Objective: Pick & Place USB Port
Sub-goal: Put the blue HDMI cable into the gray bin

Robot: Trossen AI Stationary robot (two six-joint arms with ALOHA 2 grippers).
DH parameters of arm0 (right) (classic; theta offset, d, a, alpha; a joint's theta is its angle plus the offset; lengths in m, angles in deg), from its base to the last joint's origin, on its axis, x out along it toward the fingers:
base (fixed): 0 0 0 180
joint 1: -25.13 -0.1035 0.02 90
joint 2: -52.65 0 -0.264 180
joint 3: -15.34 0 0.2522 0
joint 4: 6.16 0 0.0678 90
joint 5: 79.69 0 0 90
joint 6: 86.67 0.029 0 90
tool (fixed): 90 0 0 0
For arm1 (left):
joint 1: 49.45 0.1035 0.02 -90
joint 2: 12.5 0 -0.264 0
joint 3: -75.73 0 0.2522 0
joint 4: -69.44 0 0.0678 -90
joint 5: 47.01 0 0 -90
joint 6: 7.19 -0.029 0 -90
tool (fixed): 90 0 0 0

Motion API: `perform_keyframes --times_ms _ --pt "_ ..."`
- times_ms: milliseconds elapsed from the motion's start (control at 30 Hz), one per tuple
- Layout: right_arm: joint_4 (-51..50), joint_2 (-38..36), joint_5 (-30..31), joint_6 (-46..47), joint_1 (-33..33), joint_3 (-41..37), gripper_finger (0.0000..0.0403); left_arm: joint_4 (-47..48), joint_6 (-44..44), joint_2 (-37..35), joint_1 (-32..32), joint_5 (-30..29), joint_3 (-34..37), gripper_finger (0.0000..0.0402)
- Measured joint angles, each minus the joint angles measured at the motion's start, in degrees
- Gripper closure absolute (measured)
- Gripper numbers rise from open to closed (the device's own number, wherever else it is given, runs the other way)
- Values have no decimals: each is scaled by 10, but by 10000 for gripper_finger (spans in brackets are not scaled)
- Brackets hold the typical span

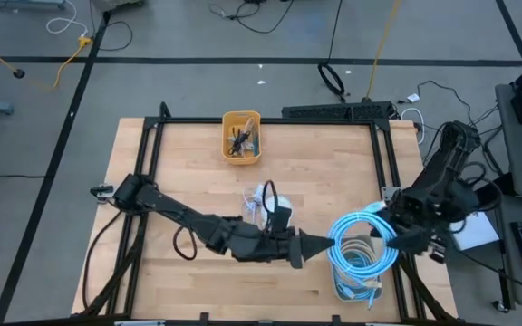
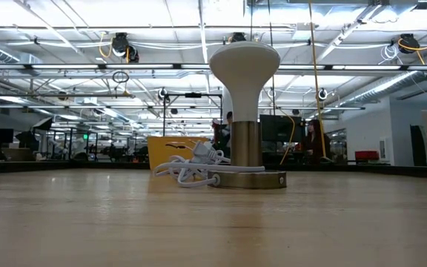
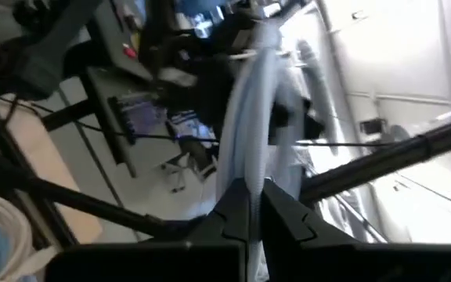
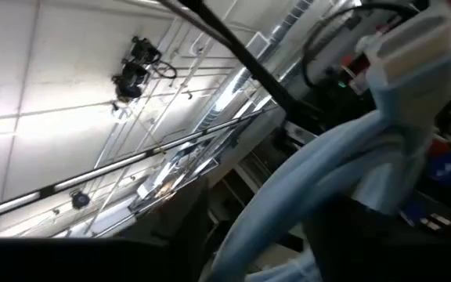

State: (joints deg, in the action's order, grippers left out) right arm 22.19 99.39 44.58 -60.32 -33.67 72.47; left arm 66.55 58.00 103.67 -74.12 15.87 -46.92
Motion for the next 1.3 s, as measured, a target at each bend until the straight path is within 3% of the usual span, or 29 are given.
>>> perform_keyframes --times_ms 167,333,533,867,1100,1300 --pt "-60 0 2 -47 -23 59 121 10 15 0 -6 -29 0 392" --pt "-153 -2 20 -32 -24 91 70 -11 -3 0 -6 -42 1 392" --pt "-181 -4 36 -25 -33 92 65 -10 2 0 -8 -41 1 392" --pt "-279 -21 170 -14 -69 92 65 -24 -12 0 -21 -45 1 392" --pt "-284 -21 185 -14 -69 92 65 -29 -16 0 -16 -44 2 392" --pt "-293 -34 254 -17 -73 92 65 -18 32 17 -25 -29 1 392"
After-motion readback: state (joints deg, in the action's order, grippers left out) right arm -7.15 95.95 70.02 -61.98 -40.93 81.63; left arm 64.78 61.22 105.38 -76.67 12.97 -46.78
